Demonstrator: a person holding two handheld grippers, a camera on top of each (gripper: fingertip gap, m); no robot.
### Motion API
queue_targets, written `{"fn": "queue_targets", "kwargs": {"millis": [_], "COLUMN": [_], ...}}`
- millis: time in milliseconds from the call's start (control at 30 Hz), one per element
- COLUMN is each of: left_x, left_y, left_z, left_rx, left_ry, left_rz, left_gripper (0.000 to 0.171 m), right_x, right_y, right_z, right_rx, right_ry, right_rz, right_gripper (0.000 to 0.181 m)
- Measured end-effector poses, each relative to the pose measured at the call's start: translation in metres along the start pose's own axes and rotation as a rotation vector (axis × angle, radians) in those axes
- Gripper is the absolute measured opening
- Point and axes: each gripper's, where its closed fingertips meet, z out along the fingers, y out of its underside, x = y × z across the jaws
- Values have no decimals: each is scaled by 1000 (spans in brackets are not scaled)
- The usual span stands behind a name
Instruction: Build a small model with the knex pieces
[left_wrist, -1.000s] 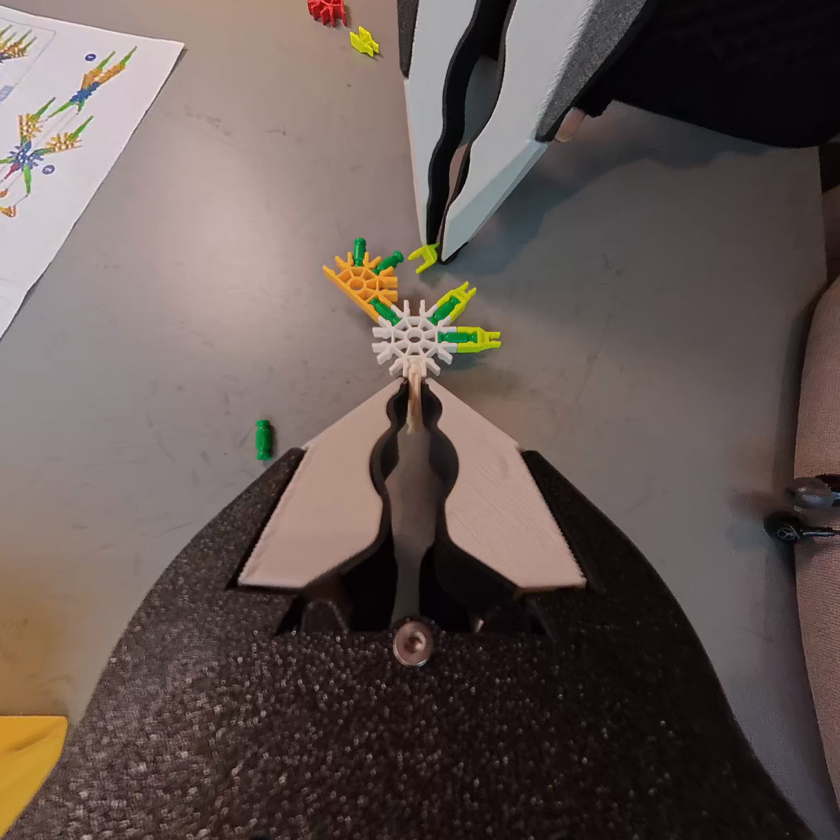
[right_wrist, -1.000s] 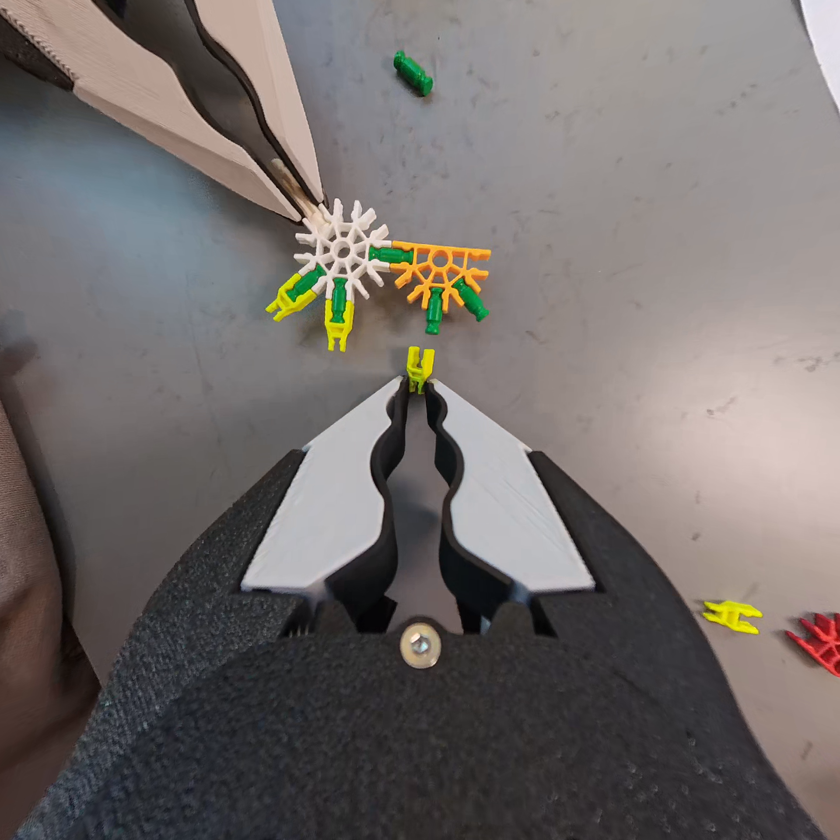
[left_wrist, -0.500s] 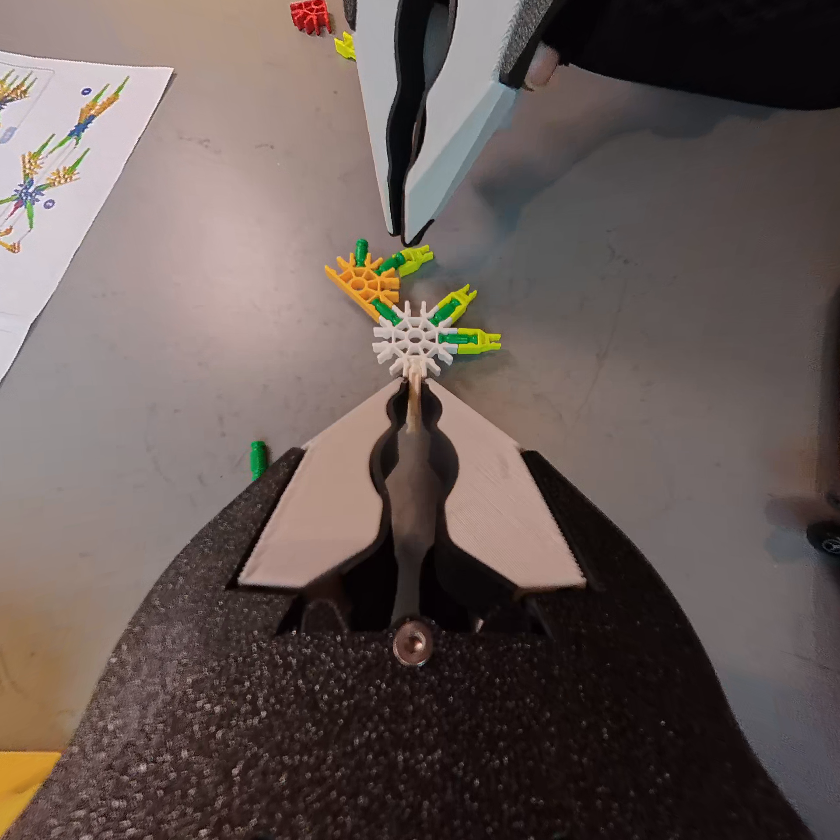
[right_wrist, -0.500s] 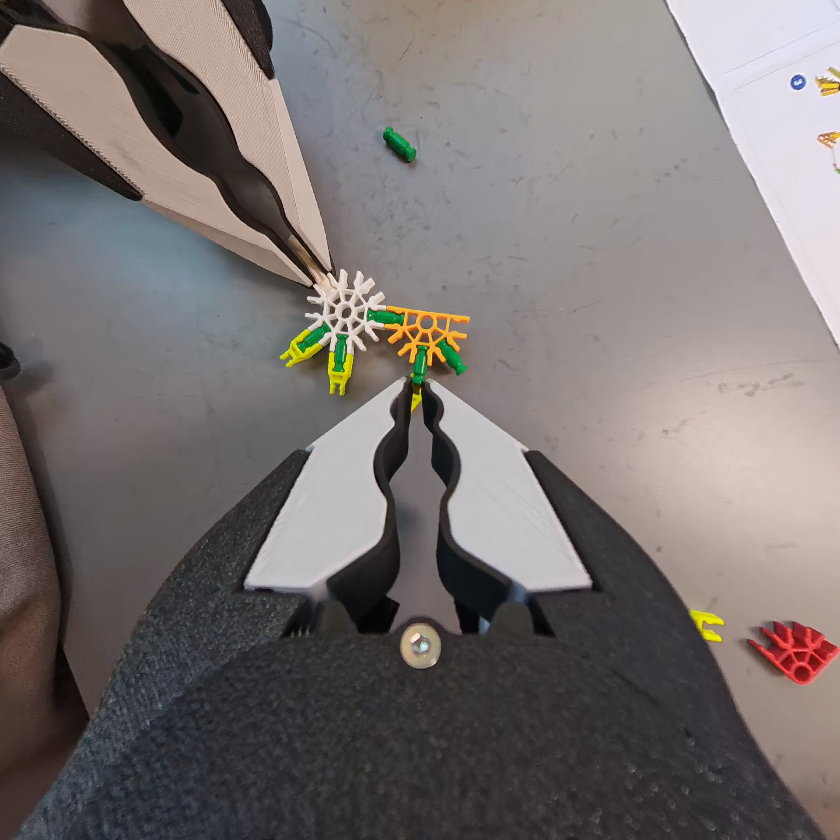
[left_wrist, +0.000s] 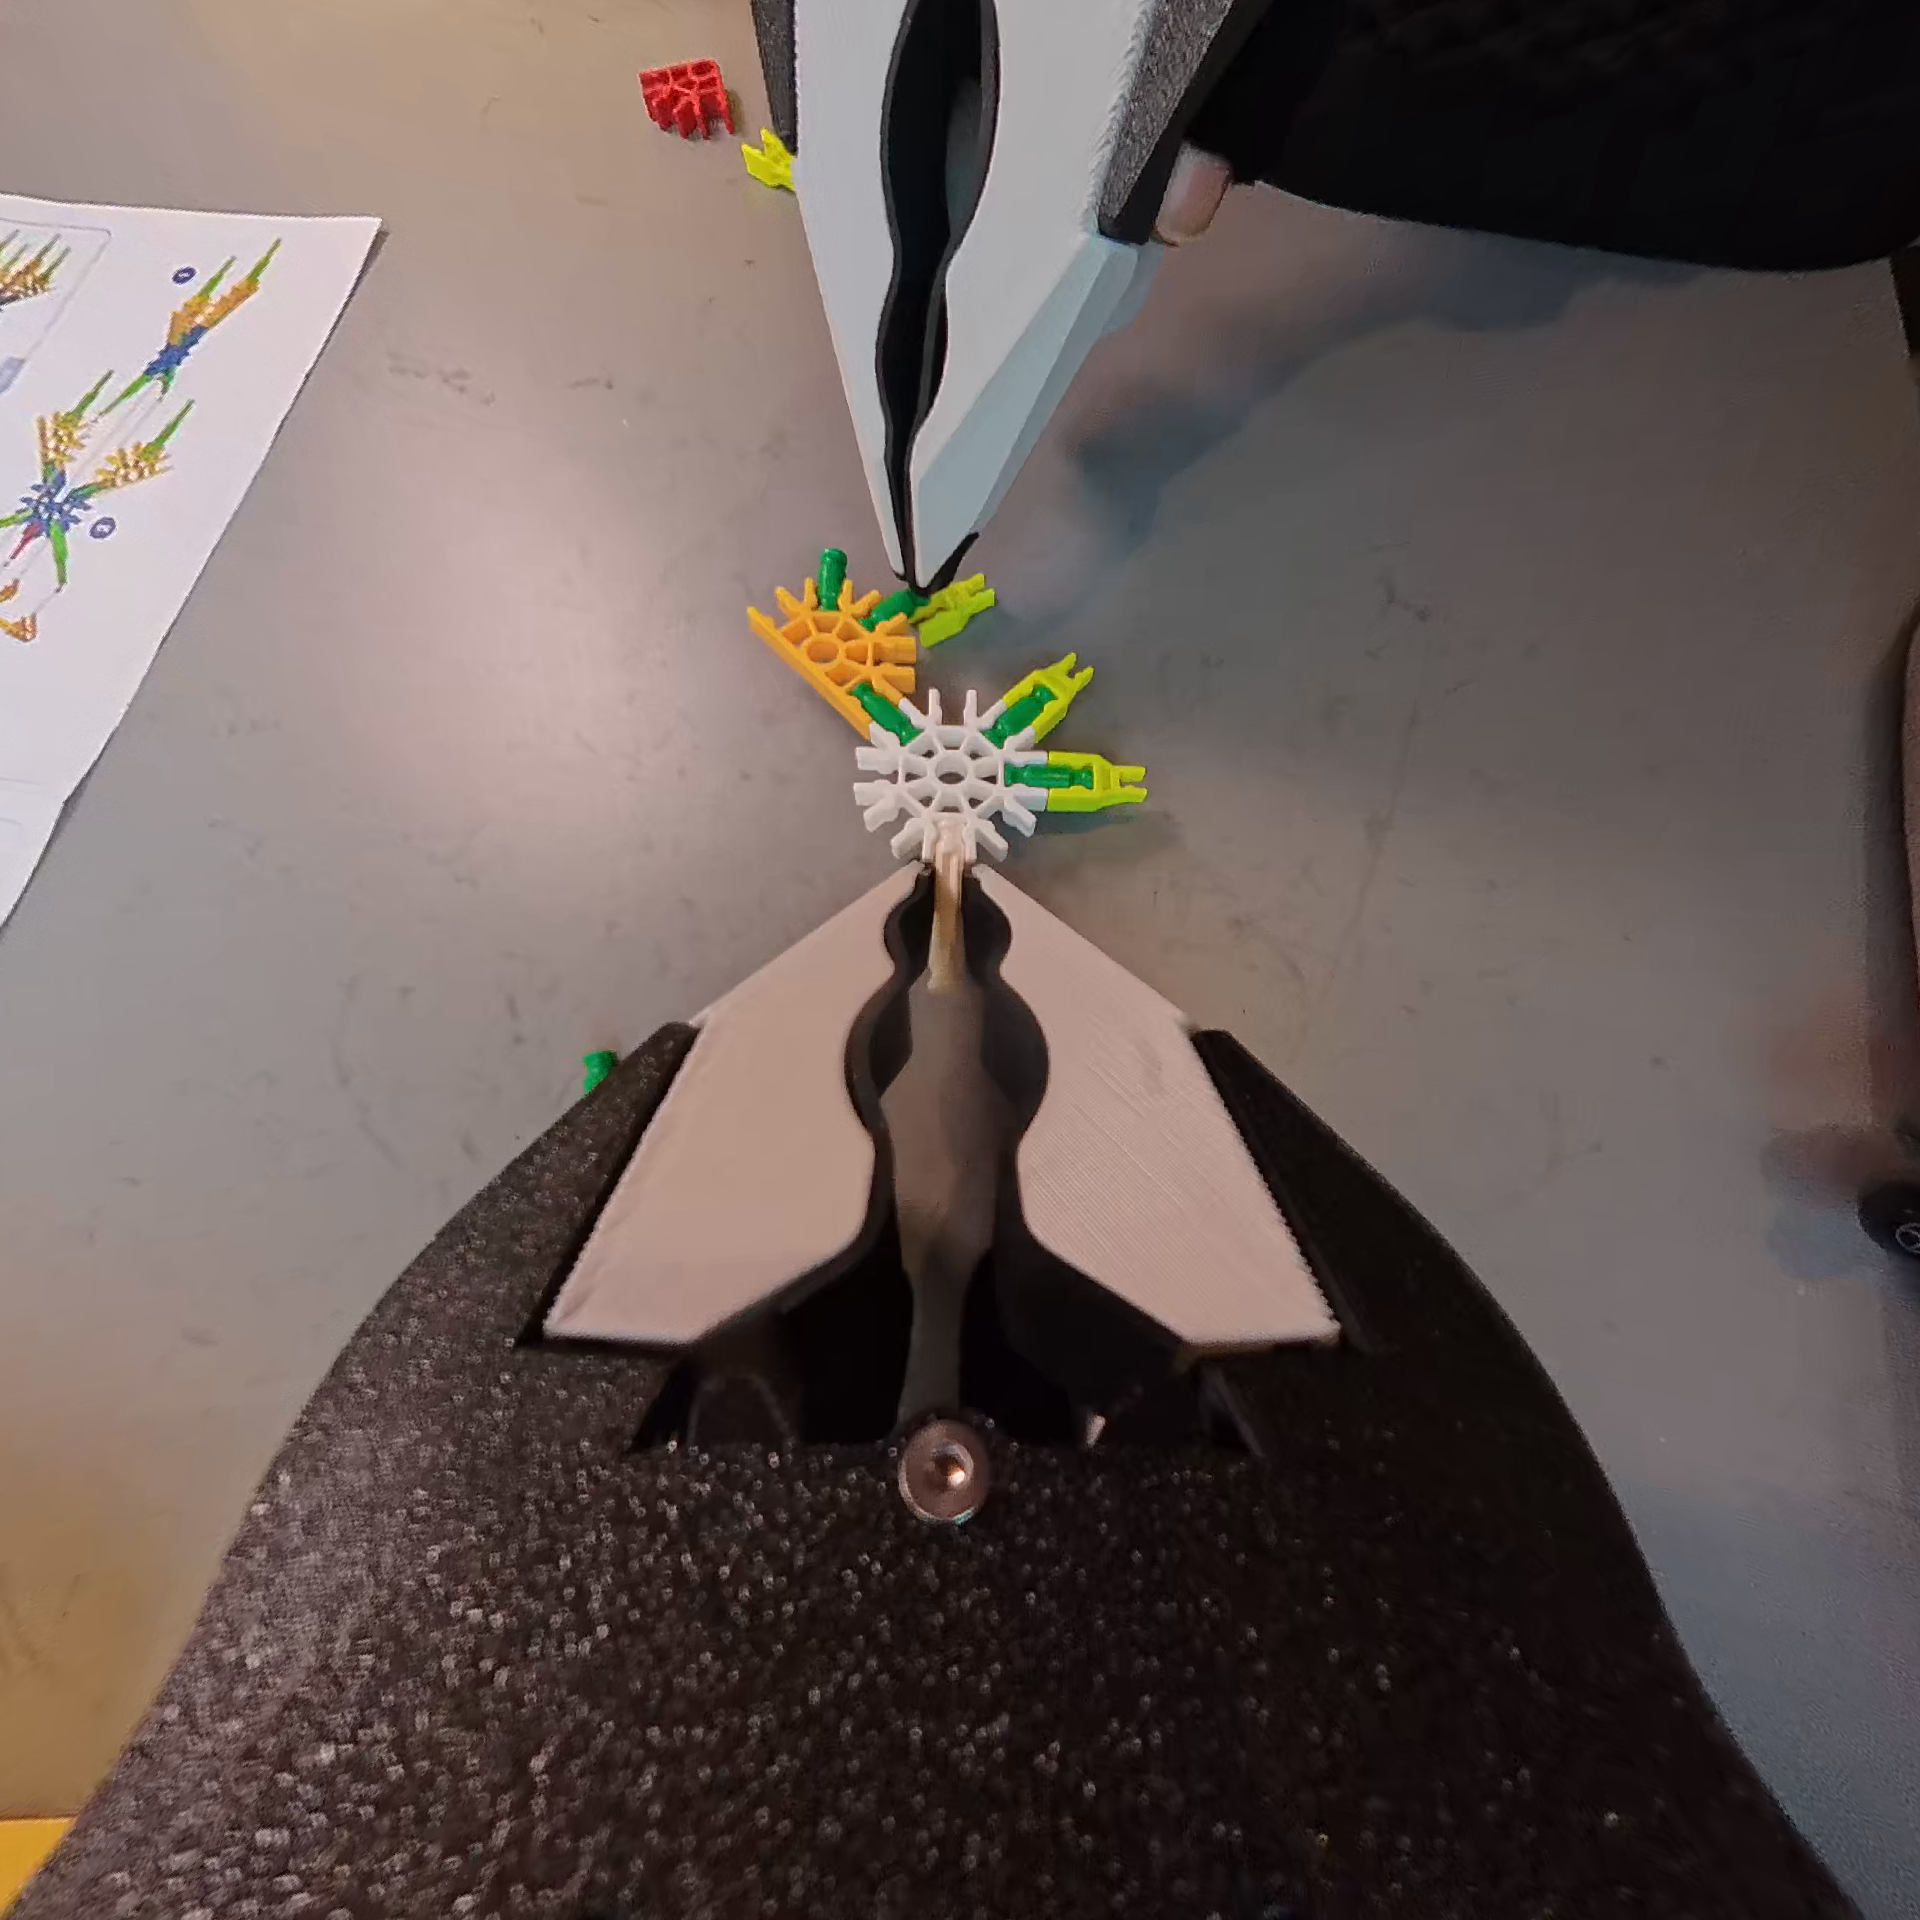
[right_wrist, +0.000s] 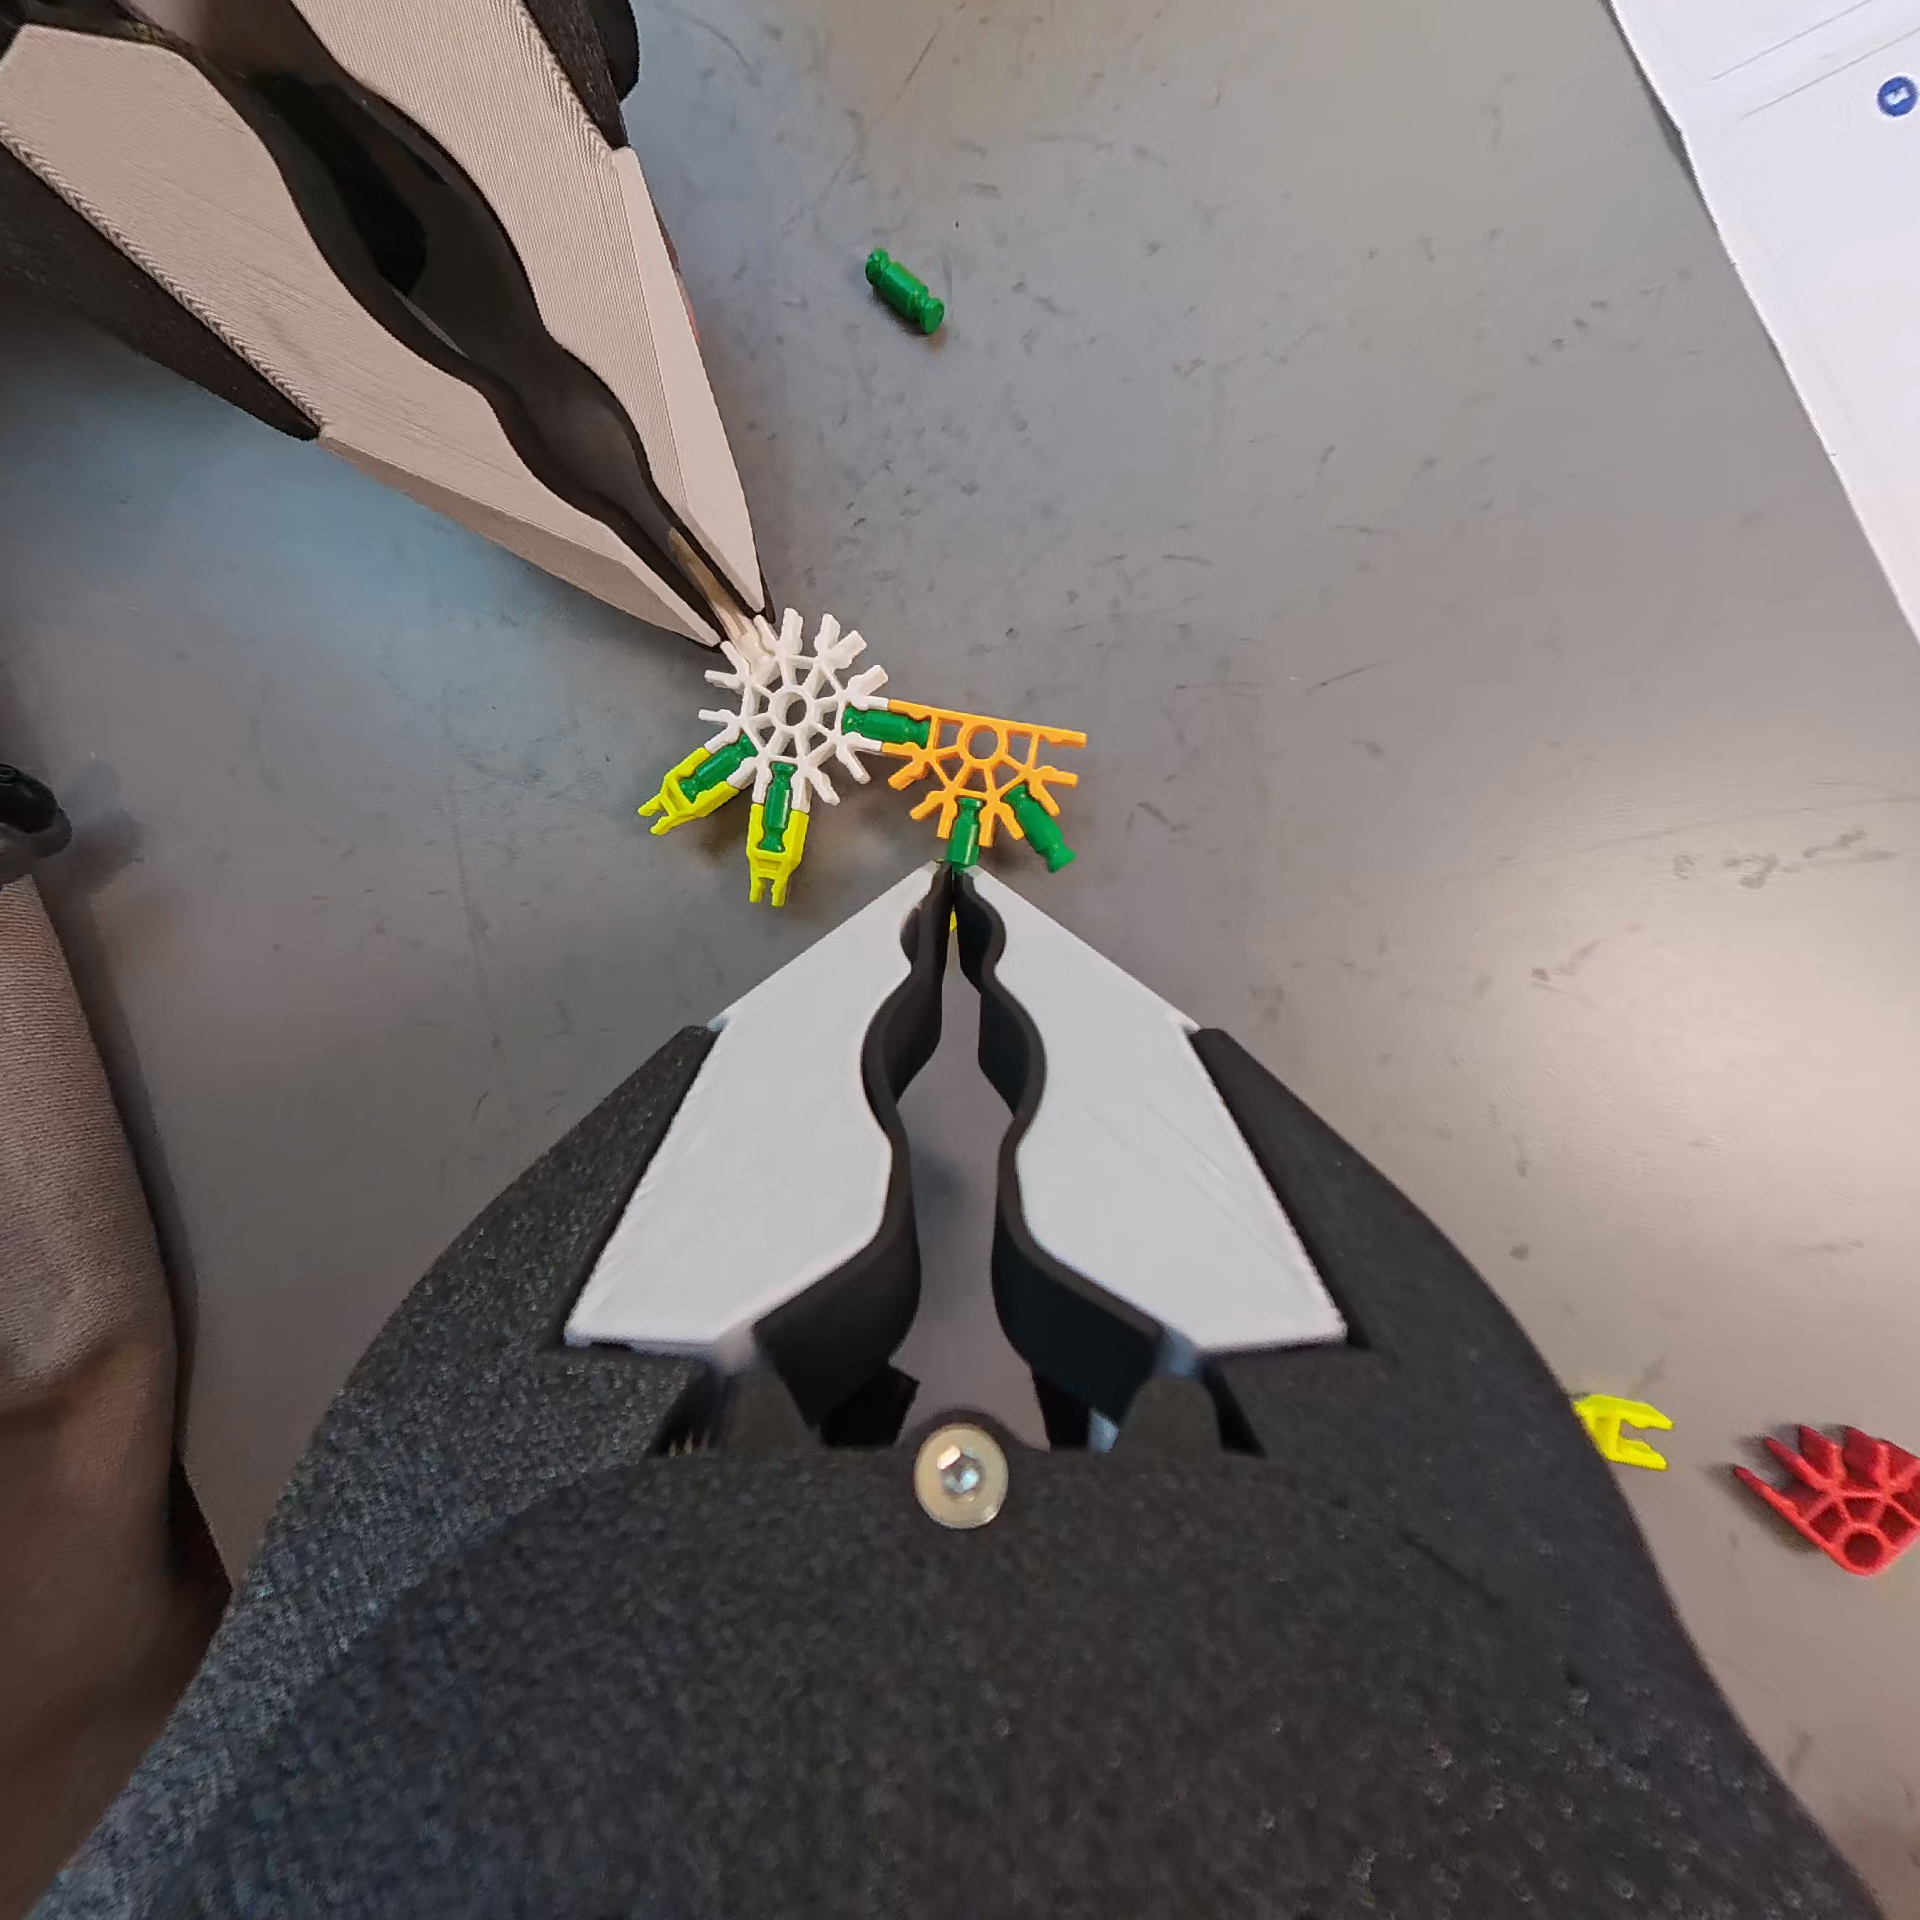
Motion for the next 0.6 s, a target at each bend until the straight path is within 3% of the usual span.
{"fn": "queue_targets", "kwargs": {"millis": [600], "left_x": [5], "left_y": [6], "left_z": [5], "left_rx": [-30], "left_ry": [56], "left_rz": [9], "left_gripper": [5], "right_x": [-5], "right_y": [9], "right_z": [1], "right_rx": [-64], "right_ry": [-34], "right_rz": [29], "right_gripper": [0]}}
